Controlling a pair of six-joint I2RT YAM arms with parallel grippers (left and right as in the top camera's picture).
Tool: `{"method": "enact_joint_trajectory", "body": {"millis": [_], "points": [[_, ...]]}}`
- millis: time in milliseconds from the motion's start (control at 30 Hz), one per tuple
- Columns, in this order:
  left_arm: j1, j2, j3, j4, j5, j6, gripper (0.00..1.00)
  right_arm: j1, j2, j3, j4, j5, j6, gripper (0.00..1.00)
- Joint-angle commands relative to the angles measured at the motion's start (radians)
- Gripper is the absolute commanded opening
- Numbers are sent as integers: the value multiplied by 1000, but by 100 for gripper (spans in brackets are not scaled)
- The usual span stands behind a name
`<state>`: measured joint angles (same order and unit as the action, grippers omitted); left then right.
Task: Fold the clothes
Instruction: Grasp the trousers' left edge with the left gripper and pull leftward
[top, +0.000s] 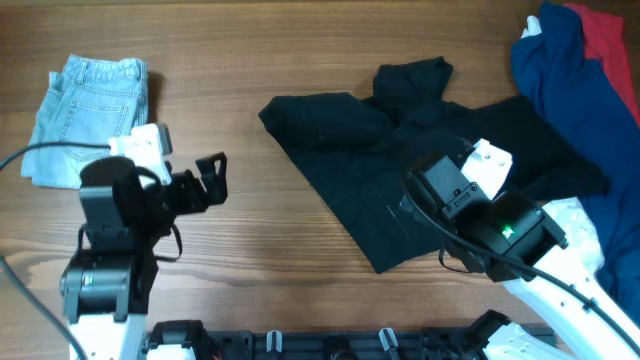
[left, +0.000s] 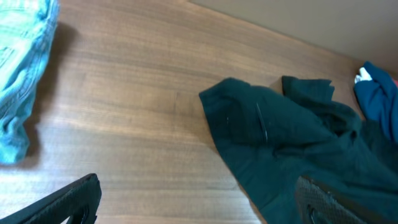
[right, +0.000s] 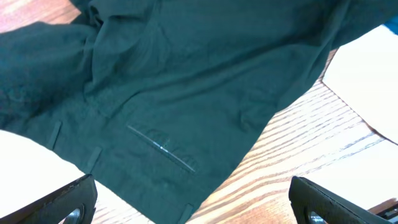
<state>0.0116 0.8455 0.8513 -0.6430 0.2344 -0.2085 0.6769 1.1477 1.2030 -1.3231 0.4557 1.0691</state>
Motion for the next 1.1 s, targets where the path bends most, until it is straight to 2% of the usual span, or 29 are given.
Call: {"method": "enact_joint_trajectory", "body": {"millis": [0, 333, 567, 700, 733, 800, 867, 900, 933, 1067], "points": [[-37, 121, 19, 83, 12, -10, 100, -4, -12, 1, 2, -33, -23, 100], [-178, 639, 19, 602, 12, -10, 100, -4, -12, 1, 2, -39, -23, 100], [-218, 874, 19, 782, 12, -9, 100, -4, -12, 1, 2, -39, -23, 100], [-228, 938, 19, 854, 13, -9, 100, -4, -12, 1, 2, -39, -22, 100], [-230, 943, 19, 864, 13, -9, 97, -4, -12, 1, 2, -39, -22, 100], [-235, 944, 19, 880, 13, -9, 84, -4, -12, 1, 2, -39, -22, 100], [-240, 944, 19, 891, 13, -9, 59, -4, -12, 1, 2, -39, -22, 100], [-241, 944, 19, 890, 13, -9, 26, -4, -12, 1, 2, -39, -22, 100], [-241, 944, 19, 885, 13, -9, 6, -4, -12, 1, 2, -39, -22, 100], [-236, 930, 19, 853, 12, -9, 4, -4, -12, 1, 2, -39, -22, 100]]}}
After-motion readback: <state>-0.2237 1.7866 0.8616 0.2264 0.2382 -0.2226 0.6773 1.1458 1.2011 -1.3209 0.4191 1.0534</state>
